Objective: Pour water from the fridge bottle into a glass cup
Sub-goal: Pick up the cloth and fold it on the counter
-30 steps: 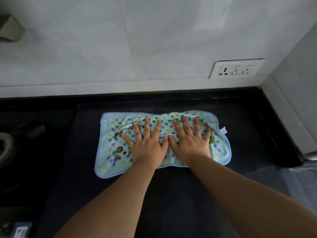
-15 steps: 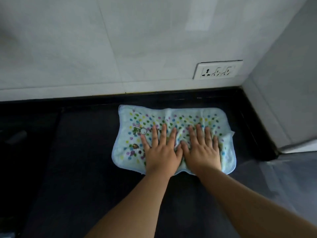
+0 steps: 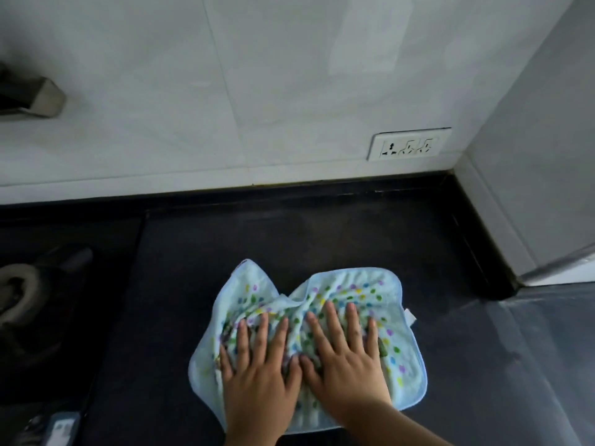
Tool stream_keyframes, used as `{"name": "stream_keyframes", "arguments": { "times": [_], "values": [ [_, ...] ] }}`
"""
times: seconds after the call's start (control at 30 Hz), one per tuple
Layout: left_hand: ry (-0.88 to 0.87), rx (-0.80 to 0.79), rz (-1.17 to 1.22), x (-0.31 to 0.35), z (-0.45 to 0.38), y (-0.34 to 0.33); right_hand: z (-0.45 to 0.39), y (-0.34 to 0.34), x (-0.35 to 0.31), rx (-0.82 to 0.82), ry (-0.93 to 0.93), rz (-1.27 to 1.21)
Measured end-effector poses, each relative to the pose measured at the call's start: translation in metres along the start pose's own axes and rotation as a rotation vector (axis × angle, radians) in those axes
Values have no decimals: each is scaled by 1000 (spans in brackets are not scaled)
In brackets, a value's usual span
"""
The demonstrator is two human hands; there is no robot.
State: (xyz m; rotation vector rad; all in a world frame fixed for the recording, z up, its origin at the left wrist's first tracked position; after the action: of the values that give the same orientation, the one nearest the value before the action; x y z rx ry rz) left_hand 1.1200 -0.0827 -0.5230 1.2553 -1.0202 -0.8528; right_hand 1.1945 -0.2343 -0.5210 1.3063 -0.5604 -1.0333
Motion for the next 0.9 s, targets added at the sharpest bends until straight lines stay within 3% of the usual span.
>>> {"name": "stream_keyframes", "arguments": {
  "times": [0.1, 0.17, 0.27, 0.4, 0.53, 0.7, 0.9],
  "values": [
    [224, -152, -6, -23, -20, 9, -41, 20, -24, -105, 183, -33],
    [322, -249, -25, -32, -51, 15, -79, 32, -33, -167, 186, -69],
    [390, -234, -26, -29, -114, 21, -133, 44, -20, -117, 141, -62],
    [227, -212, -20, 37, -175, 10, -176, 63, 56, 1, -56, -14],
    [30, -197, 5, 92, -179, -6, -156, 61, 108, 41, -226, 17],
    [-90, -130, 2, 91, -135, -10, -99, 47, 91, 90, -254, -41],
    [-160, -142, 47, 86, -56, -20, -17, 21, 58, 38, -264, -87]
  ]
}}
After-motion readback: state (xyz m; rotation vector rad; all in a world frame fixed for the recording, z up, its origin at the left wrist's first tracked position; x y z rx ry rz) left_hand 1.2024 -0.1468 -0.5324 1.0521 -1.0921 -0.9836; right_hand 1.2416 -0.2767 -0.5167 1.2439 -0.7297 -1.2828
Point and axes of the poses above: each hand's wrist, its own z-axis away from the middle knuckle, its own y-axis out of the back of the hand, x = y × z, the point moved 1 cm from there along -z, towards the middle knuckle, and after that the axes turned 1 degree about y, right-handed, at the moved point
